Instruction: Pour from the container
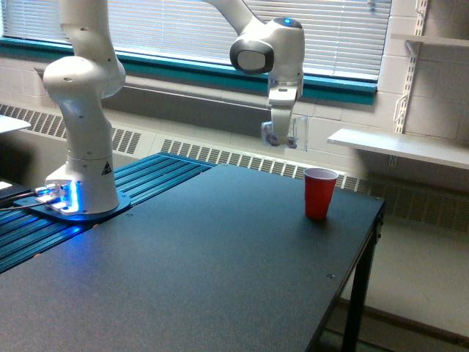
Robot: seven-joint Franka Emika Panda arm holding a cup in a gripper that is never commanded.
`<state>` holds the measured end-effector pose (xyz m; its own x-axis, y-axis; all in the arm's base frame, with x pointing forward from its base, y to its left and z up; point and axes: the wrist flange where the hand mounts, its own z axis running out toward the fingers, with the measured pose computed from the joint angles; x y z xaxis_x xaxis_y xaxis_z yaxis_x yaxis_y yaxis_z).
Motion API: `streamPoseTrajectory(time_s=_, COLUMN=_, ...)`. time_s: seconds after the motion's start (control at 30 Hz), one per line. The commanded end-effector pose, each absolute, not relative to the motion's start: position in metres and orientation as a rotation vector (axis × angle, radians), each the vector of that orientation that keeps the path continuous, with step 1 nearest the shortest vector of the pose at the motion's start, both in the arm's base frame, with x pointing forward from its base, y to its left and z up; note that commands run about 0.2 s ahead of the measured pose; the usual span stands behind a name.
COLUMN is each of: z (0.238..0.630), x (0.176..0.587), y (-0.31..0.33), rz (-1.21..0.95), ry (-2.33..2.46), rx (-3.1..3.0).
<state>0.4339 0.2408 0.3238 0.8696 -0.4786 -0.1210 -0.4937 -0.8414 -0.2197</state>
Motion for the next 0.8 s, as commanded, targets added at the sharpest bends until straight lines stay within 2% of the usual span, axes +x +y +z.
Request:
streamPoseTrajectory(time_s=0.03, z=0.317, x=0.437, y=0.245, rz=0.092, ry=0.749, rx=-2.802)
streamPoseTrajectory(time_s=0.8, z=0.295, x=0.458, y=0.259, rz=0.136, ry=0.752, rx=-2.807)
